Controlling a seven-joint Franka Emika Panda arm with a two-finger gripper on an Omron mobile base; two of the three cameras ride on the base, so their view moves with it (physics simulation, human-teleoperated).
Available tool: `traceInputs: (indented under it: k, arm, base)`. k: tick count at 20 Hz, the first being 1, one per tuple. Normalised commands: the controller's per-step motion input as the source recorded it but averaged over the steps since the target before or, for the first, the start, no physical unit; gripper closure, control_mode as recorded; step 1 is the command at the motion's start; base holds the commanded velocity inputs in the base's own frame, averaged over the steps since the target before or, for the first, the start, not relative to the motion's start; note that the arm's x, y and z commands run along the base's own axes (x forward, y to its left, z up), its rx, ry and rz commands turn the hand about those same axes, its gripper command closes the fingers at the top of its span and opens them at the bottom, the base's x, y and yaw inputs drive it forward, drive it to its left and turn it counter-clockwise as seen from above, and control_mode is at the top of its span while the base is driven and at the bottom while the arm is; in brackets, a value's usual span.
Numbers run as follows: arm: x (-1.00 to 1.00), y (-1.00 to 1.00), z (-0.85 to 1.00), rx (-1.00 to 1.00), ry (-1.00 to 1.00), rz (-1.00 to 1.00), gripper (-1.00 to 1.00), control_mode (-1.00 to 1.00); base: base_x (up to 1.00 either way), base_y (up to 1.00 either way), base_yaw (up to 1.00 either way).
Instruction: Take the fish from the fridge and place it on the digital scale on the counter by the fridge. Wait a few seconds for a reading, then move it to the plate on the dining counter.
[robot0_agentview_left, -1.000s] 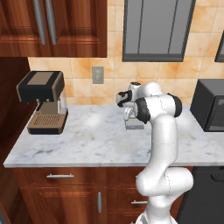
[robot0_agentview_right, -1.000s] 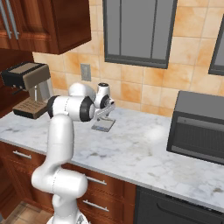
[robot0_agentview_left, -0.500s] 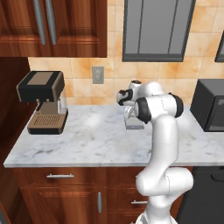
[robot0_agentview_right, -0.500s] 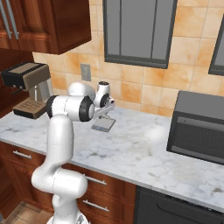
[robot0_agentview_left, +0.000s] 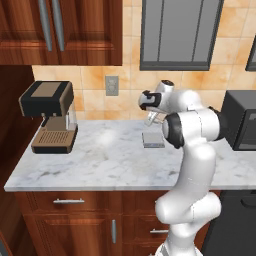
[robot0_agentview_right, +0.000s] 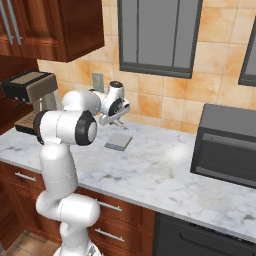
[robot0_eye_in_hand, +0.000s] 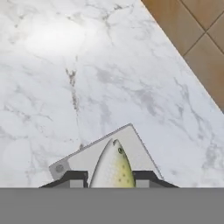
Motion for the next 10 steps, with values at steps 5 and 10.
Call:
traceInputs:
  k: [5,10]
  arm:
    - [-0.83,0.0,1.0,0.07,-0.02,-0.07,1.0,-1.0]
    - [-0.96,0.0,1.0,0.03,0.01,-0.13,1.0,-1.0]
  base:
    - [0.0,0.0,0.0]
    - [0.0,0.0,0.0]
